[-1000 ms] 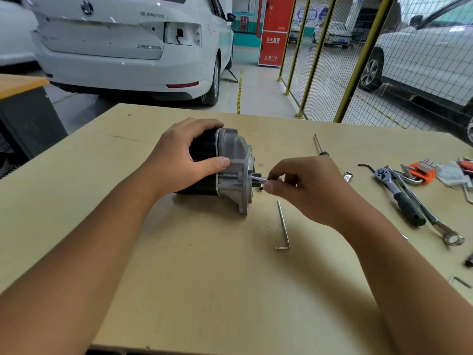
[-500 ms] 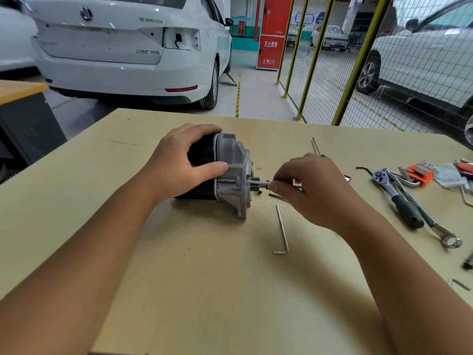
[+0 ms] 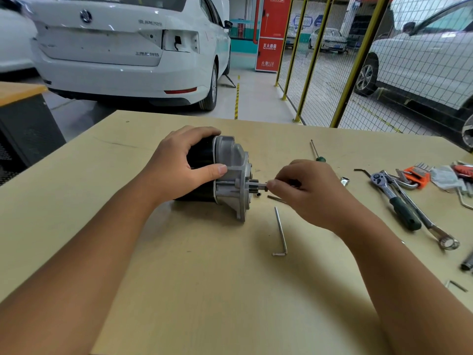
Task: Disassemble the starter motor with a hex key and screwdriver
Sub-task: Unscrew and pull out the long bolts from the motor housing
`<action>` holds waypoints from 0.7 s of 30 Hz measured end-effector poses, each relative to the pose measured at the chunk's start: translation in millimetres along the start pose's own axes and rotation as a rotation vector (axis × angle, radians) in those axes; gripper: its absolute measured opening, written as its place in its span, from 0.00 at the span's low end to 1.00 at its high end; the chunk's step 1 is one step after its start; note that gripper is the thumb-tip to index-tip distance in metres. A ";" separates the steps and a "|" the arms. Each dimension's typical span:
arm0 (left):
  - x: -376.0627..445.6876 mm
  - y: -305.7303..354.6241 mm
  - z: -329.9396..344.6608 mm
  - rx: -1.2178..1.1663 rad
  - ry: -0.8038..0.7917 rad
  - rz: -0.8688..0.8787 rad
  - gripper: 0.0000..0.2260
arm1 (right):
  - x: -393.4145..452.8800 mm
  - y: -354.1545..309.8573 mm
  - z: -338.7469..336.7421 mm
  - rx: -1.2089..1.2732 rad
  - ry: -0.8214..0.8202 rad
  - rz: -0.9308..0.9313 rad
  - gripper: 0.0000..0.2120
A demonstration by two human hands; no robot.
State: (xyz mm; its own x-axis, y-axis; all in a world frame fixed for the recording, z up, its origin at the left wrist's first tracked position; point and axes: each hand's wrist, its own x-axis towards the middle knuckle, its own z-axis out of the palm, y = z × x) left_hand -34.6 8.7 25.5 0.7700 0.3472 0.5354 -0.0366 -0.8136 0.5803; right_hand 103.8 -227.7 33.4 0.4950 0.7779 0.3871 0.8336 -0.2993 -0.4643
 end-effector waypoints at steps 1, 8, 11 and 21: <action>-0.1 0.0 0.1 -0.001 0.000 0.001 0.30 | 0.1 0.6 -0.3 -0.007 -0.008 -0.003 0.10; 0.1 -1.1 -0.1 0.009 -0.002 0.002 0.30 | -0.6 -1.9 -4.1 -0.019 0.121 -0.060 0.03; 0.0 -0.1 0.1 0.008 -0.002 0.001 0.30 | -0.8 -2.5 -4.7 0.020 0.133 -0.036 0.03; 0.0 1.9 -0.6 0.006 -0.009 -0.008 0.31 | -0.4 1.4 -7.9 0.035 0.004 0.028 0.07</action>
State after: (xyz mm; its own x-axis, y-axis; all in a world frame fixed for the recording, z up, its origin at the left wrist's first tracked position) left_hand -35.1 7.4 27.0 0.7759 0.3494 0.5252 -0.0265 -0.8138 0.5806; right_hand 106.7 -232.8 38.9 0.5192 0.7670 0.3771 0.8102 -0.3012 -0.5029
